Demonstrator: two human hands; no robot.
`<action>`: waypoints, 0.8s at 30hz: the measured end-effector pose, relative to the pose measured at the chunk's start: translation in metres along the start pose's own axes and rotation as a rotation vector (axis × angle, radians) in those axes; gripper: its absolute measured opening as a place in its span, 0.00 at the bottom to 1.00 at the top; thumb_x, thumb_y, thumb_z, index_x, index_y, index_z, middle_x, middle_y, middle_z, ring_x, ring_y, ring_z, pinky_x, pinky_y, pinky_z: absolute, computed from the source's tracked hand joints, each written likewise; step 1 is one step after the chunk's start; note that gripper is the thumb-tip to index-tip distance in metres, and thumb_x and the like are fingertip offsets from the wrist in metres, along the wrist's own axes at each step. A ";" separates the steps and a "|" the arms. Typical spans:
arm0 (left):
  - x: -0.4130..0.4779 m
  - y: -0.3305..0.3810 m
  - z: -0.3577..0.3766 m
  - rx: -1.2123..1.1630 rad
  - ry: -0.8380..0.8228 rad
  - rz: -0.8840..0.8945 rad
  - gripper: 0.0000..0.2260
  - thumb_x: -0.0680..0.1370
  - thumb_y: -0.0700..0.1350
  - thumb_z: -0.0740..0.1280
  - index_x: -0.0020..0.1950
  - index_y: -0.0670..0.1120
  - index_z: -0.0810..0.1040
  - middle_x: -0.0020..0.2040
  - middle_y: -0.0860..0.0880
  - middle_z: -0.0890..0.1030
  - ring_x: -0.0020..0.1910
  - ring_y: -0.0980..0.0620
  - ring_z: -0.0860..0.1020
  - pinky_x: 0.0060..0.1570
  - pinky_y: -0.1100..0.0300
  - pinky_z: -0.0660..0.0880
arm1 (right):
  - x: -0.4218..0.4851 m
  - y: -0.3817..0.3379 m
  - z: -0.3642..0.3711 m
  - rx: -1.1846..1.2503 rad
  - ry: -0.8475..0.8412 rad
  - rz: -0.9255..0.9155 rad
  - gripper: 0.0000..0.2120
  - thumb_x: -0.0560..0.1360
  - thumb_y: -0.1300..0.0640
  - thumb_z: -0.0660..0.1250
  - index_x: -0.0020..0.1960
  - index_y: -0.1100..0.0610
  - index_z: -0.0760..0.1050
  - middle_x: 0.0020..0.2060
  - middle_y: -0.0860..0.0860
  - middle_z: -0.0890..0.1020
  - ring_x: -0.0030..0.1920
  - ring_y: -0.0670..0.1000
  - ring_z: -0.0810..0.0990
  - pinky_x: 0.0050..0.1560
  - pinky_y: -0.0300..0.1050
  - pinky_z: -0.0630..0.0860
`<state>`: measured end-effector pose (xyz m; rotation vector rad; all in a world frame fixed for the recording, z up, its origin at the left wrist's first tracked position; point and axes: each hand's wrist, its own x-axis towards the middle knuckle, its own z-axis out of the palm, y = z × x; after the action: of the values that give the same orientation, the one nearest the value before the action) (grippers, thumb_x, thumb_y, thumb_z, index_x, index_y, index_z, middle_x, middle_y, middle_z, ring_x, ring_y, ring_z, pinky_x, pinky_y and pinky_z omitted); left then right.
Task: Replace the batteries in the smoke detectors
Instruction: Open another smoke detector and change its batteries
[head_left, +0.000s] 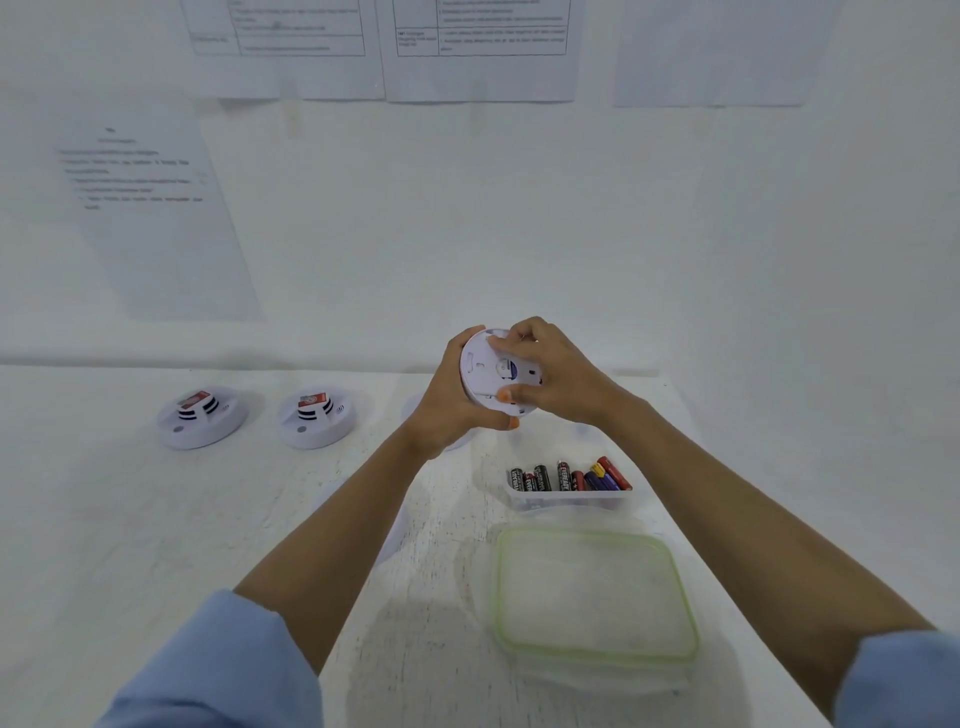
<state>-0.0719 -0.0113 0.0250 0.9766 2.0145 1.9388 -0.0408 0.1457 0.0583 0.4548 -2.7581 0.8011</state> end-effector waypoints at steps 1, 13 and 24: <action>0.000 0.001 0.000 0.006 0.004 -0.001 0.40 0.61 0.17 0.67 0.67 0.41 0.59 0.57 0.53 0.69 0.48 0.71 0.75 0.42 0.71 0.75 | 0.000 -0.001 0.000 0.023 0.004 0.005 0.29 0.71 0.56 0.71 0.69 0.56 0.67 0.54 0.48 0.64 0.58 0.45 0.62 0.58 0.35 0.60; -0.005 0.008 0.002 0.176 0.095 0.158 0.46 0.60 0.40 0.77 0.70 0.46 0.52 0.61 0.55 0.70 0.58 0.68 0.72 0.53 0.73 0.72 | -0.008 -0.015 -0.001 0.406 0.056 0.130 0.29 0.70 0.53 0.71 0.69 0.52 0.66 0.59 0.48 0.69 0.63 0.48 0.69 0.63 0.45 0.71; -0.029 0.008 -0.021 0.277 0.146 0.103 0.46 0.60 0.40 0.77 0.70 0.57 0.55 0.58 0.61 0.70 0.55 0.75 0.70 0.49 0.77 0.71 | -0.007 -0.039 0.040 1.134 0.266 0.292 0.22 0.74 0.68 0.57 0.62 0.48 0.71 0.46 0.53 0.81 0.44 0.52 0.81 0.39 0.47 0.81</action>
<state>-0.0585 -0.0455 0.0262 1.0430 2.4100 1.8628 -0.0260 0.0940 0.0416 0.0797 -1.8925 2.2668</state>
